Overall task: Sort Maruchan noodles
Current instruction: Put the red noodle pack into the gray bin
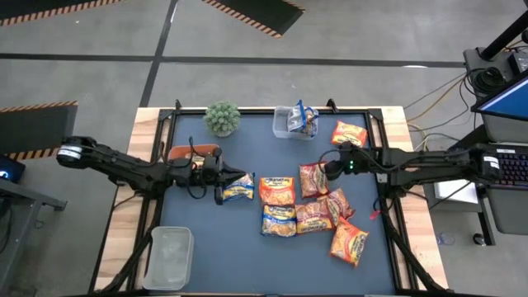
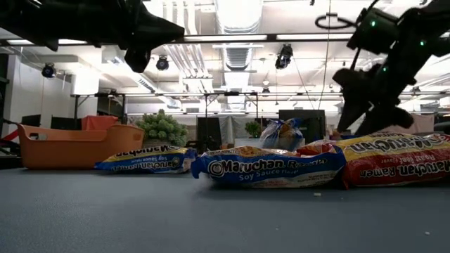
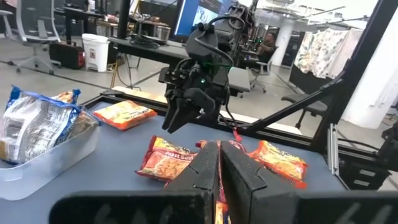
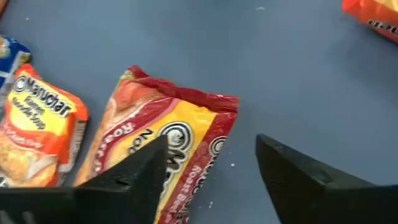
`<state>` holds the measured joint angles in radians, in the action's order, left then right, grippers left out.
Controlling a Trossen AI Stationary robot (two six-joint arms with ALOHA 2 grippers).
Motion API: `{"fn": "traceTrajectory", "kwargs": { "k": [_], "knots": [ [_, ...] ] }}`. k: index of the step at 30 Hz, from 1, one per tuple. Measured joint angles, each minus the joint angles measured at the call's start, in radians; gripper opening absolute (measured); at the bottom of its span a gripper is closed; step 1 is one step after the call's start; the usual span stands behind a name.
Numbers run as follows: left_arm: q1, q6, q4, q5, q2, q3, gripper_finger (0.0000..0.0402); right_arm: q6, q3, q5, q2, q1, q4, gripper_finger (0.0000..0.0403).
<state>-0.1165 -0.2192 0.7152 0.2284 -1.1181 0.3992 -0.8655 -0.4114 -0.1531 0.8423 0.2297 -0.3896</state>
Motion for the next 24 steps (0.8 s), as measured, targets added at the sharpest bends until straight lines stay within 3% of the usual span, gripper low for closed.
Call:
{"fn": "traceTrajectory", "kwargs": {
  "k": [6,11,24],
  "knots": [
    [0.0,0.018,0.003,0.016,-0.026,0.0,0.0,0.002,0.065,0.055,0.045,0.026,0.18,0.0305],
    [0.001,0.019,0.004,0.053,-0.049,0.0,0.0,-0.011,0.127,0.077,0.106,0.026,0.322,0.0342],
    [0.0,0.045,0.011,0.054,-0.11,0.043,0.0,0.051,0.193,0.234,0.32,0.024,0.836,0.035]
  ]
}}
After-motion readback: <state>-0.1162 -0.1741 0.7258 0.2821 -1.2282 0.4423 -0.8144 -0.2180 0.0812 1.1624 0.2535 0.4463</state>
